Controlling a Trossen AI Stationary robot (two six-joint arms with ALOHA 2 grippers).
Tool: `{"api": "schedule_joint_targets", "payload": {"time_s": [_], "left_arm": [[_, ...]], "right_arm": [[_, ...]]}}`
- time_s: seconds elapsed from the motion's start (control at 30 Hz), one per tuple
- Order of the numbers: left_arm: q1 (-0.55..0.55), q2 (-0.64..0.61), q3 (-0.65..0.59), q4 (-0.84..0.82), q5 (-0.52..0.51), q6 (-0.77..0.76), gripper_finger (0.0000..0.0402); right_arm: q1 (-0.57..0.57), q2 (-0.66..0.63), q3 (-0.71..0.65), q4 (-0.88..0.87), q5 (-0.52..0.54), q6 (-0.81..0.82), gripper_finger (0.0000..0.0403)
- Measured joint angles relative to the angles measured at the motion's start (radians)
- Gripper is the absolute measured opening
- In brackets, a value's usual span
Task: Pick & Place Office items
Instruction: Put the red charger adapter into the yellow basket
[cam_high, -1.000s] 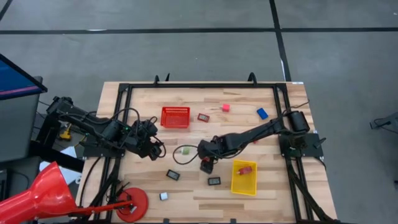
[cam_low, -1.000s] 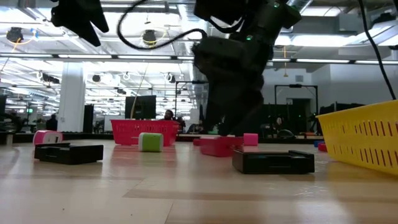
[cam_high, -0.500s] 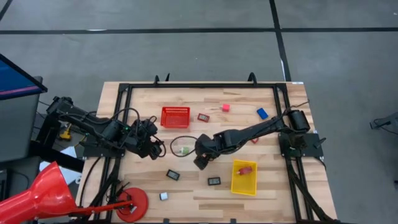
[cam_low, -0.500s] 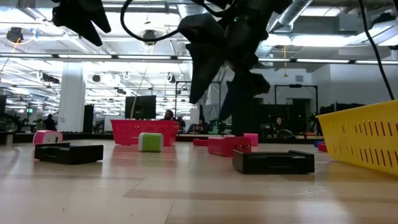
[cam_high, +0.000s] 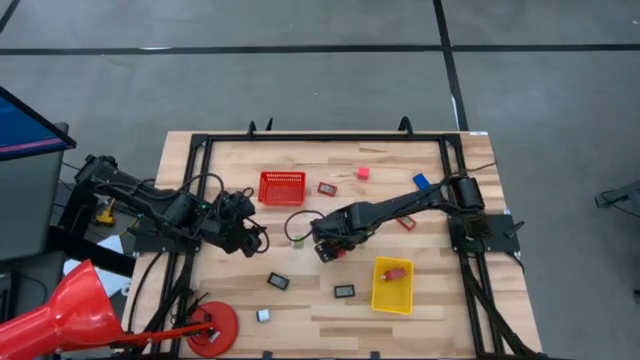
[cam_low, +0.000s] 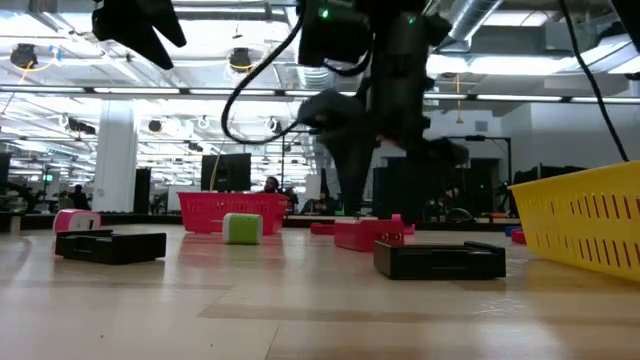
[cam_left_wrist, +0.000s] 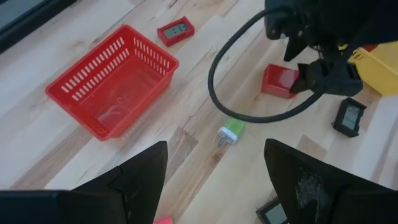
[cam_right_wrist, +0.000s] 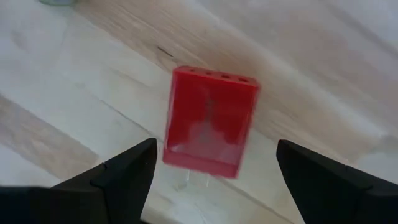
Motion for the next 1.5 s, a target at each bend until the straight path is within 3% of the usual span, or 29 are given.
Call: {"api": "schedule_joint_targets", "payload": {"time_s": [0.23, 0.4, 0.67, 0.87, 1.0, 1.23, 1.5], "left_arm": [[0.005, 0.000, 0.000, 0.009, 0.013, 0.031, 0.0264], [0.010, 0.000, 0.000, 0.017, 0.029, 0.051, 0.0264], [0.010, 0.000, 0.000, 0.019, 0.031, 0.052, 0.0264], [0.010, 0.000, 0.000, 0.019, 0.031, 0.052, 0.0264], [0.010, 0.000, 0.000, 0.019, 0.031, 0.052, 0.0264], [0.010, 0.000, 0.000, 0.017, 0.030, 0.052, 0.0264], [0.010, 0.000, 0.000, 0.015, 0.030, 0.079, 0.0264]], "right_arm": [[-0.002, 0.063, 0.006, 0.076, -0.026, 0.019, 0.0325], [-0.005, 0.108, 0.044, 0.012, -0.038, 0.019, 0.0319], [-0.036, 0.128, 0.074, -0.024, -0.056, 0.052, 0.0265], [-0.061, 0.124, 0.074, -0.040, -0.070, 0.037, 0.0202], [-0.074, 0.120, 0.098, -0.053, -0.070, -0.009, 0.0202], [-0.096, 0.082, 0.282, -0.236, 0.031, -0.165, 0.0207], [0.039, -0.029, 0.318, -0.535, 0.090, -0.315, 0.0205]]}}
